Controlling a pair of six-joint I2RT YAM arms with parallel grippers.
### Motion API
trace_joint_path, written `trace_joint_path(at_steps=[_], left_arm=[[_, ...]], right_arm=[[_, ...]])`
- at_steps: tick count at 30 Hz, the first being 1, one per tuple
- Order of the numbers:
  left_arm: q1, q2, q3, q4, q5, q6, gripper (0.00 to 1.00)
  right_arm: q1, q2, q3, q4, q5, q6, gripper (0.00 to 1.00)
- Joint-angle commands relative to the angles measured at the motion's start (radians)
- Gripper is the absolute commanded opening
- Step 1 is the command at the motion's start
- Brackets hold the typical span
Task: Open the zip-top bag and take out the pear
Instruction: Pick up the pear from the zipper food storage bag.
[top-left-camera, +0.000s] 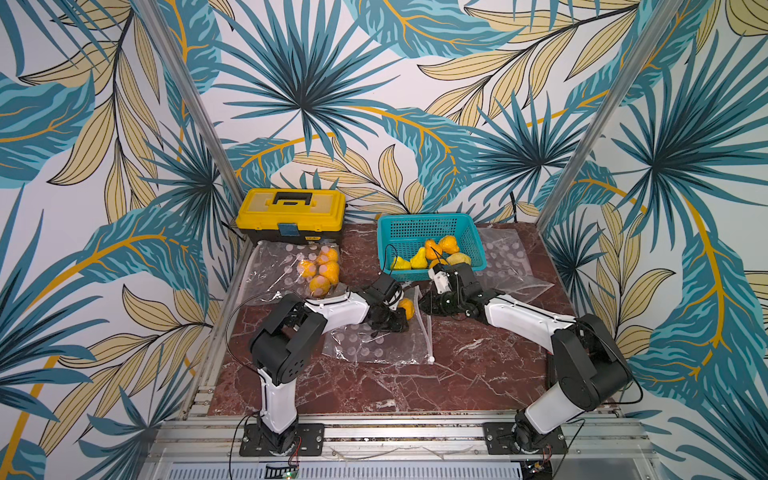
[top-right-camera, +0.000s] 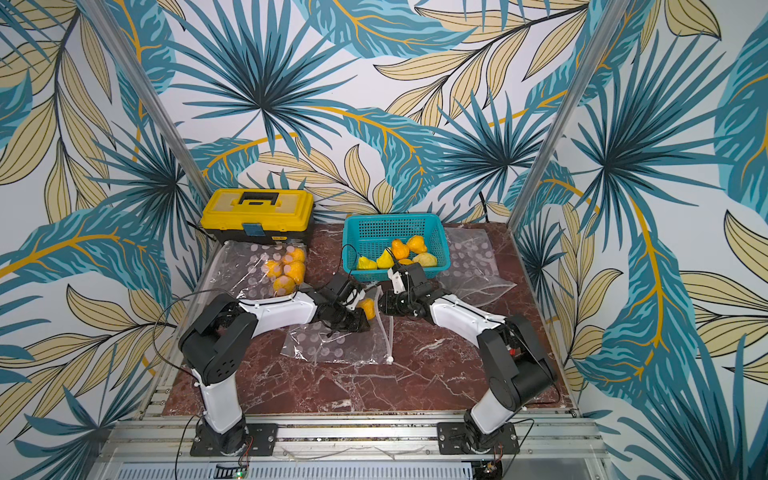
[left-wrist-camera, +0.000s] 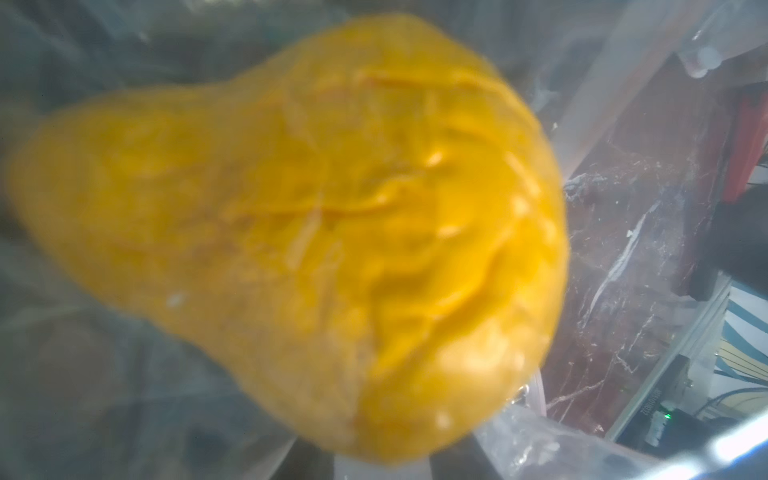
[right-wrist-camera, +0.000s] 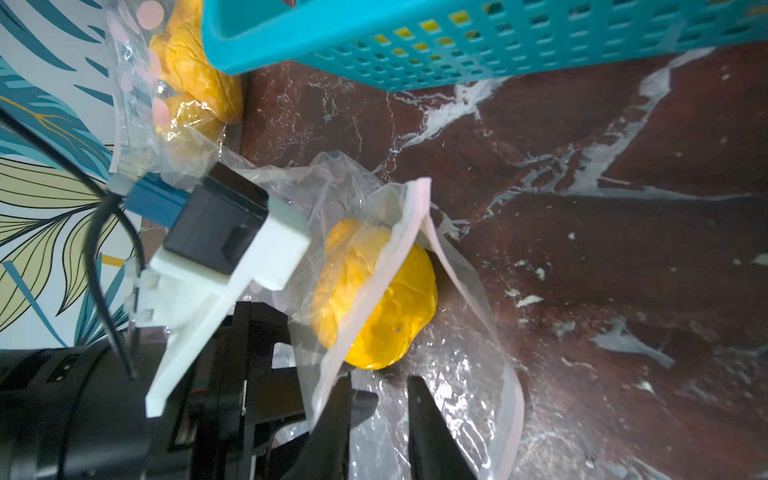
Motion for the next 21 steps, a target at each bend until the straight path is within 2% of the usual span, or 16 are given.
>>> trace_joint_path(at_steps=[1,12,21], left_arm=[[-0.008,0.022,-0.021,0.008,0.003,-0.007,0.36],[-0.036,0.042,-0.006,0.015,0.007,-0.015,0.36],[-0.04,0.032,-0.032,0.015,0.004,0.0,0.33]], right_arm=[[0.007,-0.044,-0.044,0.007,0.039,-0.022,0.26],[0.007,-0.133,-0.117,0.087,0.069,-0.046,0.26],[0.008,-0.084,-0.115,0.182,0.039,-0.084,0.33]])
